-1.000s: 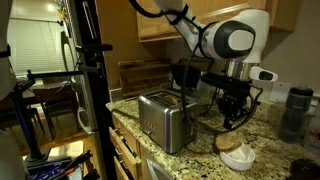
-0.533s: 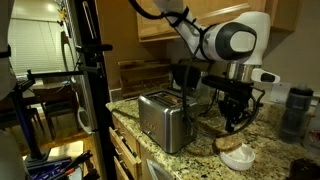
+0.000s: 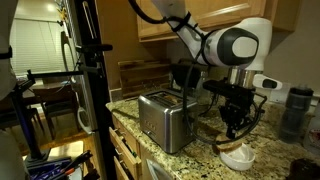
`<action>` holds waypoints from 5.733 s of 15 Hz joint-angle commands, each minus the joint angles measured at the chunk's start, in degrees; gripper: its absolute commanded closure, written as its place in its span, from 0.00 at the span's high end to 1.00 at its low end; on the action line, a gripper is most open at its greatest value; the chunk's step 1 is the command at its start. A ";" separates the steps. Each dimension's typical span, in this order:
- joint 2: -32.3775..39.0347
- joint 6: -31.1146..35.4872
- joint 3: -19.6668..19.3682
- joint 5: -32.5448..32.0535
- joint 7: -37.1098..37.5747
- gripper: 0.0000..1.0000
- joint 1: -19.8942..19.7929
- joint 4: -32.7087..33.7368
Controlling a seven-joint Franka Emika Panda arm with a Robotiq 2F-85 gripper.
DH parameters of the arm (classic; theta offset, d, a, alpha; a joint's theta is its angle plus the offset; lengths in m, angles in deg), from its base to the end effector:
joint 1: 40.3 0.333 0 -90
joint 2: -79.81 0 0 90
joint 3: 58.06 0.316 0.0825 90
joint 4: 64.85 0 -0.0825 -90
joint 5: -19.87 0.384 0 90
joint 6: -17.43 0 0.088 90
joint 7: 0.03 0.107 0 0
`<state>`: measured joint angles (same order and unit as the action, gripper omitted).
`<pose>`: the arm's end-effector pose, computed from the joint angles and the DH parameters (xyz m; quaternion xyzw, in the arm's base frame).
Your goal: Place the slices of bread in the toaster
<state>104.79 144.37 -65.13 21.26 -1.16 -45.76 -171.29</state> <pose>0.6164 -0.1316 0.2807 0.9939 -0.1021 -0.0391 0.0122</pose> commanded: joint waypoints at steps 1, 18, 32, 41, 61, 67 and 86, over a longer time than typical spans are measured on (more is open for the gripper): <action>0.32 0.04 -0.21 -1.57 1.76 0.08 -0.32 0.01; 1.73 1.13 0.57 0.71 0.02 0.08 -1.42 0.41; 4.83 3.75 1.24 1.93 -0.50 0.08 -2.29 2.11; 6.07 4.00 1.87 2.96 -0.88 0.08 -2.87 3.19; 7.19 4.18 2.31 4.58 -0.89 0.08 -2.96 4.06; 7.66 4.36 2.24 4.42 -0.85 0.09 -3.10 4.36; 11.59 3.19 2.74 5.99 -2.01 0.09 -4.86 7.83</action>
<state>115.04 147.53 -63.54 26.20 -1.99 -49.04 -164.87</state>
